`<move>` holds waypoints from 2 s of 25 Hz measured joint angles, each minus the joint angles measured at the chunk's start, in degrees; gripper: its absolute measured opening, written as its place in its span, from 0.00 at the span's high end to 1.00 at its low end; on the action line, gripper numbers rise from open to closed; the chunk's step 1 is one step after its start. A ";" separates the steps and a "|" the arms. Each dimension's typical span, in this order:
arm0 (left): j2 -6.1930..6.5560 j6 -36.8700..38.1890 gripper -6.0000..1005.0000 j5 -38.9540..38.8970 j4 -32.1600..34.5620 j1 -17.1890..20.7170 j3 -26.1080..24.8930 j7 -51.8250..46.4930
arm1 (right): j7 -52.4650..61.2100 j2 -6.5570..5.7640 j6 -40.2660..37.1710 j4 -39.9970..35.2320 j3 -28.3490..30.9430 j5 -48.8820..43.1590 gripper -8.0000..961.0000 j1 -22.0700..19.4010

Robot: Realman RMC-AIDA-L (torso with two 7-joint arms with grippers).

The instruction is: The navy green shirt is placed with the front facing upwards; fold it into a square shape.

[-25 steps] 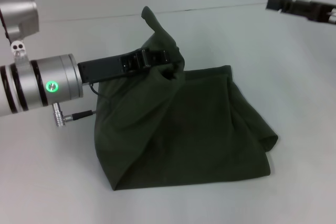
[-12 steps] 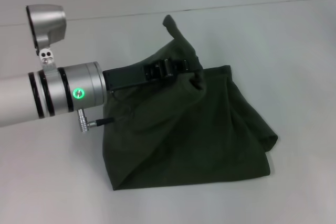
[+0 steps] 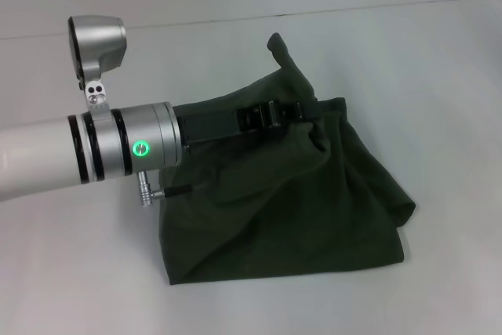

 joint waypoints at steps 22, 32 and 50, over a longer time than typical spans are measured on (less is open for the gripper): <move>0.25 -1.51 0.58 -2.74 -5.78 4.90 2.76 0.76 | 0.30 0.57 0.48 0.62 -2.20 -0.18 0.11 0.53; 1.63 3.11 0.18 -2.29 -20.15 18.15 1.52 2.38 | 12.10 -0.23 -1.09 0.12 -6.61 -9.48 0.11 0.64; 5.35 10.21 0.08 -2.12 -21.69 27.17 -9.04 18.77 | 23.11 -0.01 -15.51 4.82 -6.99 -15.97 0.11 -1.41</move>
